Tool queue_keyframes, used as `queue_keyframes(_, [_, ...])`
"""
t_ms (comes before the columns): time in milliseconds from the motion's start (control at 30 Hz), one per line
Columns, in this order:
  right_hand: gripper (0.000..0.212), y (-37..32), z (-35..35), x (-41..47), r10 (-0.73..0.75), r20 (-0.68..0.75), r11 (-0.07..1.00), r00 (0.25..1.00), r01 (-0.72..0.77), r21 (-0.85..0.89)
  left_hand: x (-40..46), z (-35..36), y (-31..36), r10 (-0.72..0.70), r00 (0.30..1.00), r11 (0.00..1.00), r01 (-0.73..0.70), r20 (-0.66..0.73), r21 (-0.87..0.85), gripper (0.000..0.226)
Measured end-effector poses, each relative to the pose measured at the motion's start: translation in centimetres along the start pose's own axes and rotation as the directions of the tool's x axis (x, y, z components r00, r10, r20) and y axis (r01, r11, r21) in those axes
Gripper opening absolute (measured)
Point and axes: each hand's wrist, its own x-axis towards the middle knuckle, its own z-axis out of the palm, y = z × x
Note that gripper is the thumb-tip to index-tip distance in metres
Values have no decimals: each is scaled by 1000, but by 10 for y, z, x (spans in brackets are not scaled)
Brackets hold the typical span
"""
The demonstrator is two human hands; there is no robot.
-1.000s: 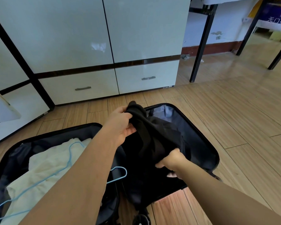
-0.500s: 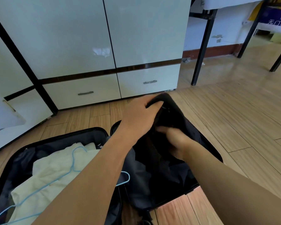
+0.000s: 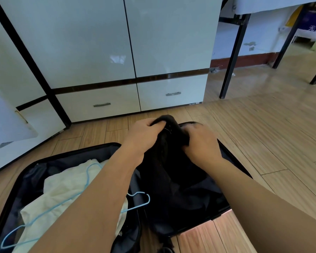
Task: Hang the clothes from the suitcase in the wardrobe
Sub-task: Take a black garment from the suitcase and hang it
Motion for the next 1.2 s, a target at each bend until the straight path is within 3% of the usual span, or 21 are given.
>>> queue_keyframes(67, [25,16,9,-7,185,232,968,955,-217,123,0,-9,-1,-26,997,999,23,75,43,11])
queue_keyframes(133, [21,32,9,-8,299,236,900,925,-356,252,3,-22,-7,-60,995,988,47,84,148,7])
queue_keyframes(167, [15,36,4,-5,363,209,837,908,-416,355,2,-29,-11,-103,990,978,84,94,193,9])
queue_keyframes(233, [10,40,-13,3,446,285,581,849,-516,630,3,-39,-21,-217,965,952,175,147,253,21])
queue_keyframes(267, [11,41,-23,7,422,372,442,827,-546,712,3,-43,-24,-258,948,950,214,186,229,26])
queue_keyframes(300, [14,43,-32,8,349,450,376,822,-563,736,3,-47,-26,-275,935,958,246,225,148,30])
queue_keyframes(433, [22,48,-48,-3,23,691,350,722,-653,671,5,-60,-30,-228,932,916,304,283,-263,46])
queue_keyframes(500, [29,48,-43,-5,23,713,261,700,-693,672,10,-63,-40,-265,940,911,317,215,-265,50])
queue_keyframes(633, [26,45,-24,9,461,650,-22,604,-725,689,20,-58,-81,-384,913,918,393,-138,52,40])
queue_keyframes(700, [25,42,-18,16,523,585,-20,619,-678,735,16,-53,-106,-382,909,866,415,-168,279,18])
queue_keyframes(800, [13,35,-18,14,479,556,91,680,-668,739,9,-44,-137,-485,871,749,458,-75,479,21])
queue_keyframes(833, [7,31,-19,11,458,554,133,695,-670,731,8,-39,-144,-487,873,687,405,-31,604,20])
queue_keyframes(867, [8,28,-20,9,441,551,170,709,-668,724,6,-34,-147,-470,883,590,316,-3,743,23])
queue_keyframes(933, [12,23,-22,4,421,537,220,731,-657,721,2,-23,-154,-347,938,300,98,12,949,31])
queue_keyframes(967, [11,21,-24,3,411,534,237,739,-652,720,-2,-20,-155,-277,961,165,29,18,986,30])
queue_keyframes(1033, [7,21,-26,2,400,530,279,748,-650,707,-4,-15,-155,-144,986,7,-85,85,996,26])
queue_keyframes(1100, [17,21,-28,1,411,509,365,756,-648,668,-3,-16,-152,-74,985,-3,-154,153,988,18])
queue_keyframes(1133, [29,21,-29,0,424,490,412,762,-644,645,-1,-19,-147,-25,989,72,-143,145,987,11])
queue_keyframes(1200, [52,21,-29,-2,426,457,482,781,-624,615,4,-31,-133,100,995,353,-58,24,934,8])
